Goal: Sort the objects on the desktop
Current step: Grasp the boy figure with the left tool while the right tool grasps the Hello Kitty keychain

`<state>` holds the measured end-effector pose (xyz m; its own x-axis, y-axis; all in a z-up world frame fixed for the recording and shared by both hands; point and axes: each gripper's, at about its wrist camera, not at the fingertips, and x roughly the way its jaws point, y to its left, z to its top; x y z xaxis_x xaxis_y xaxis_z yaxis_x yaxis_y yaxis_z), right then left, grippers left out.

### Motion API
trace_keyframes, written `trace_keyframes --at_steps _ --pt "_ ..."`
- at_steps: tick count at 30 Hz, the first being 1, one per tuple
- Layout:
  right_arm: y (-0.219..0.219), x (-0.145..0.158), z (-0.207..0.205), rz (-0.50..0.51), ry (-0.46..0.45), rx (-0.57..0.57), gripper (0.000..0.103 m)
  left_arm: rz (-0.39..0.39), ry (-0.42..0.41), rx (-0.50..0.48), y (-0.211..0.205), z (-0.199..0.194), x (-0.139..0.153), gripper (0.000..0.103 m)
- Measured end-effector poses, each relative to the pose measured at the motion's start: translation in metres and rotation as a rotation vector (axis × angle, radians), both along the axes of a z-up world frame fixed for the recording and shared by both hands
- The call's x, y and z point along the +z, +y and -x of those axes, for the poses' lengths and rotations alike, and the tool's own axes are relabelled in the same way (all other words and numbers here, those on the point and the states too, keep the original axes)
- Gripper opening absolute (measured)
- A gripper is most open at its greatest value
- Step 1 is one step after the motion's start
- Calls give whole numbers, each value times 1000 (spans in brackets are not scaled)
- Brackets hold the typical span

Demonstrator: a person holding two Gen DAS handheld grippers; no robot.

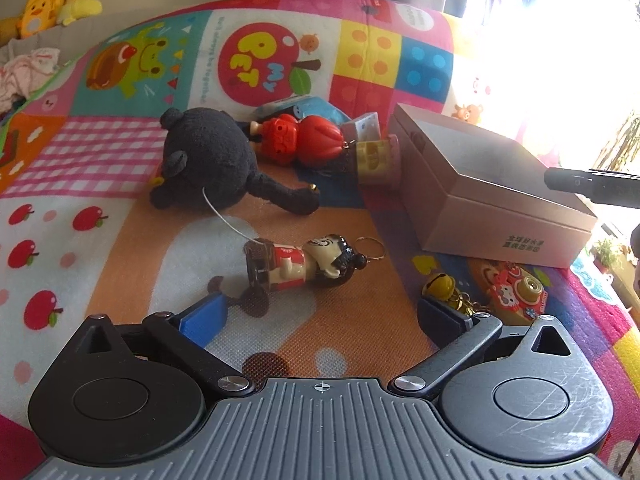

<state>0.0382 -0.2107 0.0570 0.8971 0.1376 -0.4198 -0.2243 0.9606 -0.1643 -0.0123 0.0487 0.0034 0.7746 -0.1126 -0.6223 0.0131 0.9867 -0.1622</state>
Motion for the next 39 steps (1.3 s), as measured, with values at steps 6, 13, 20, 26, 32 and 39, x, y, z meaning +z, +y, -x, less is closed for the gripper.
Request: trace_keyframes --at_steps 6,13,20,26,32,39 --pt "31 -4 50 6 112 321 99 6 -4 4 1 0 0 103" --pt "52 -47 33 -16 298 319 80 24 -8 33 6 1 0 103" --pt "31 -49 34 -88 357 265 56 -10 -5 33 2 0 1 103" --pt "13 -51 72 -55 341 247 56 -69 -38 78 -8 -18 13 103" --pt "9 -51 89 -49 331 246 57 -103 20 91 -11 -36 6 97" --pt "14 -54 76 -56 334 212 73 -117 25 80 -8 -32 5 73"
